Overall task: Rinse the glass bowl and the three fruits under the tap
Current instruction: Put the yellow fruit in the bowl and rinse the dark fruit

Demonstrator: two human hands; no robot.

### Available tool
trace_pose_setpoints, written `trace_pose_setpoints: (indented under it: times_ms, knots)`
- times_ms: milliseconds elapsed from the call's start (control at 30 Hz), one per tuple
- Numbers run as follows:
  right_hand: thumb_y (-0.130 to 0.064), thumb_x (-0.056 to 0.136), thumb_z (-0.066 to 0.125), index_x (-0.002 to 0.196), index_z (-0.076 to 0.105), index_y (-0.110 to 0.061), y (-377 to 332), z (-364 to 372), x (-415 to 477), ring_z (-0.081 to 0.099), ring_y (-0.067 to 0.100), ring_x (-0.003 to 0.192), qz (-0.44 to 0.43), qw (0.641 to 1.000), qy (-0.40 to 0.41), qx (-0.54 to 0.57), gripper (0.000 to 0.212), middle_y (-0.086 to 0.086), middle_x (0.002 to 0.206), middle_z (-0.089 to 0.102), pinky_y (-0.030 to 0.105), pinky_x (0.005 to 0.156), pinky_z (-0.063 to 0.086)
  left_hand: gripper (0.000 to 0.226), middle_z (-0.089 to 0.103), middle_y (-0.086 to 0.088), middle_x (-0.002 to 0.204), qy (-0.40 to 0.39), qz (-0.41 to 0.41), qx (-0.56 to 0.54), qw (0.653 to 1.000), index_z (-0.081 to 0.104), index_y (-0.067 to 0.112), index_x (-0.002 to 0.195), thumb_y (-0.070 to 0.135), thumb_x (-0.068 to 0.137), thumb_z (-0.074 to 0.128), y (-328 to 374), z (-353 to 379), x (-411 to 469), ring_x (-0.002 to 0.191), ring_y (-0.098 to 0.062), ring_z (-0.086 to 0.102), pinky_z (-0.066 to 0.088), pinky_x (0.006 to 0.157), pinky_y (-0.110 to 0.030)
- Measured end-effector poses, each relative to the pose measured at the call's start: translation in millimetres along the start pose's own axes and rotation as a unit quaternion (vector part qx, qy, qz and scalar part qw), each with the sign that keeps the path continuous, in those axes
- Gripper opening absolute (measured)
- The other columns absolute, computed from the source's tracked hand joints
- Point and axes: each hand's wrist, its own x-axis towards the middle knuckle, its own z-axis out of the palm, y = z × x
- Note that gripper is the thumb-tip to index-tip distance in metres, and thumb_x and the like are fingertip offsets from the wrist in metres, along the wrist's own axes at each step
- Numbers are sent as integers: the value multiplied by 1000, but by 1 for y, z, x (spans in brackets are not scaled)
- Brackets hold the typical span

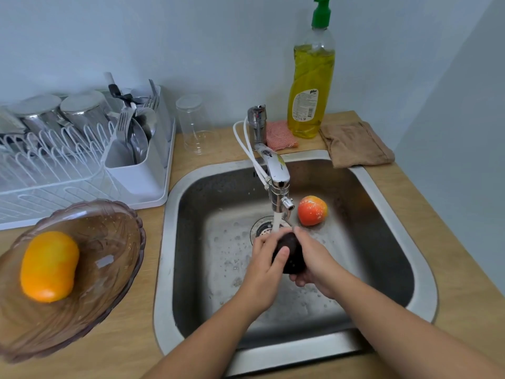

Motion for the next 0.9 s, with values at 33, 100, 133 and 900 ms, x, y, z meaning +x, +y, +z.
trace_pose_setpoints:
  times_ms: [33, 100, 133, 900]
  knots:
    - [-46, 99, 27, 104, 55, -20, 2, 1, 1, 52, 21, 47, -20, 999, 29, -15, 39, 14, 74, 59, 23, 39, 36, 39, 43, 10, 125, -2, 1, -17, 1000, 47, 54, 122, 34, 89, 39, -1, -1, -1, 116, 13, 38, 30, 99, -6]
    - [-41, 100, 28, 95, 49, -25, 7, 2, 1, 55, 21, 59, -108, 988, 97, -58, 27, 11, 83, 58, 26, 41, 41, 41, 50, 10, 128, 18, -11, -82, 996, 54, 52, 122, 26, 92, 43, -1, 0, 1, 123, 0, 45, 39, 107, -26]
    - [-40, 100, 28, 93, 47, -29, 11, 3, 1, 56, 20, 66, -155, 978, 118, -75, 23, 9, 86, 58, 29, 46, 45, 40, 56, 9, 128, 37, -30, -137, 989, 59, 46, 121, 19, 95, 46, 0, 1, 2, 124, -8, 50, 44, 105, -36]
    - [-31, 96, 32, 119, 48, -31, 23, -1, -10, 51, -1, 99, -369, 877, 86, -296, 28, -12, 111, 53, 16, 81, 42, 24, 61, -6, 92, -8, -151, -71, 986, 40, 30, 108, 46, 101, 23, 26, -6, 11, 59, -15, 59, 42, 41, -23]
